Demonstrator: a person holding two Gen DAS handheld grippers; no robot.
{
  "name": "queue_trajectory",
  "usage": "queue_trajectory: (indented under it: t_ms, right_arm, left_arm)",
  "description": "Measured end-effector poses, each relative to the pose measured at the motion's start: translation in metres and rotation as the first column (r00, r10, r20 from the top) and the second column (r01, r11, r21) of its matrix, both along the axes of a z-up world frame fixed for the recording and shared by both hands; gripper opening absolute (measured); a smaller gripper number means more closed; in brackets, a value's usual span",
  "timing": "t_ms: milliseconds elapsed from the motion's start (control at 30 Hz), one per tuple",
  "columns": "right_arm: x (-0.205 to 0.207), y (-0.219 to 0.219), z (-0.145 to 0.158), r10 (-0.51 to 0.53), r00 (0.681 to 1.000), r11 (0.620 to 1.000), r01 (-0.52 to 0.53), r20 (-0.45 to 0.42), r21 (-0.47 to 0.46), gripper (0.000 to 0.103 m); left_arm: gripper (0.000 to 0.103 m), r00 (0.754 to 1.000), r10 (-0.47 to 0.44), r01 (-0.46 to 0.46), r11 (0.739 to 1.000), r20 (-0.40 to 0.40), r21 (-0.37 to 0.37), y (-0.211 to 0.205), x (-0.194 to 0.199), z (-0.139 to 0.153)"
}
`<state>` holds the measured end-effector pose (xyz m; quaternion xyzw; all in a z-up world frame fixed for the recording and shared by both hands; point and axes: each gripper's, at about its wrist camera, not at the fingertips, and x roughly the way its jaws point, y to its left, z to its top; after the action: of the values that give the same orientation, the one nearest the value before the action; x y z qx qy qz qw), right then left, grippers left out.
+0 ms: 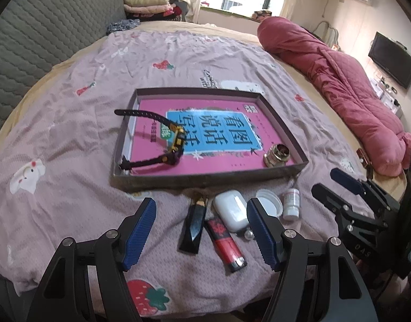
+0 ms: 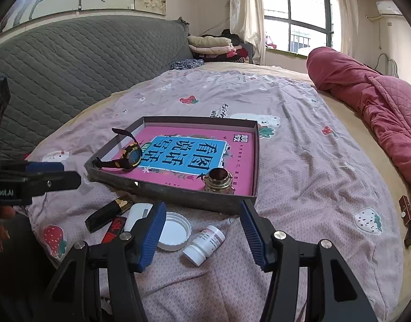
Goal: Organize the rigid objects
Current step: 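Withdraw both open tools back from the tray toward the remaining objects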
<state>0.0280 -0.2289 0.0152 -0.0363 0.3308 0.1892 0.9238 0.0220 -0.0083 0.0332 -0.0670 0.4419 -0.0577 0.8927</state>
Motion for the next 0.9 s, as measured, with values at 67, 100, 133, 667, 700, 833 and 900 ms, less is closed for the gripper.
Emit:
queue_trajectory:
  t_ms: [67, 100, 133, 667, 700, 833, 900]
  right_arm:
    - [-0.001, 0.000, 0.000, 0.002, 1.000, 1.000, -0.002, -0.007, 0.004, 0.056]
    - [-0.002, -0.001, -0.001, 0.001, 1.000, 1.000, -0.001, -0.009, 0.004, 0.056]
    - [-0.002, -0.001, -0.001, 0.003, 1.000, 1.000, -0.003, -0.011, 0.003, 0.056]
    - [-0.010, 0.002, -0.008, 0.013, 0.999, 0.999, -0.015, -0.047, -0.035, 0.056]
    - [-0.010, 0.001, -0.008, 0.011, 0.999, 0.999, -0.013, -0.050, -0.035, 0.056]
    - [-0.009, 0.000, -0.009, 0.006, 0.999, 0.999, -0.008, -0.054, -0.037, 0.056]
    - [-0.009, 0.001, -0.010, 0.008, 0.998, 0.999, -0.010, -0.057, -0.041, 0.056]
  left_arm:
    - [0.072, 1.000, -0.004, 0.004, 1.000, -0.009, 0.003, -0.002, -0.003, -0.002]
    - [0.072, 1.000, -0.007, 0.007, 1.000, -0.013, 0.001, -0.003, -0.004, -0.003]
    - [0.072, 1.000, -0.010, 0.010, 1.000, -0.017, 0.001, -0.004, -0.005, -0.005]
    - [0.072, 0.993, -0.062, 0.061, 0.998, -0.097, -0.008, -0.022, -0.018, -0.024]
    - [0.072, 0.992, -0.067, 0.066, 0.998, -0.104, -0.011, -0.023, -0.019, -0.025]
    - [0.072, 0.989, -0.081, 0.080, 0.997, -0.121, -0.013, -0.028, -0.020, -0.030]
    - [0.072, 0.988, -0.089, 0.087, 0.996, -0.130, -0.016, -0.031, -0.021, -0.033]
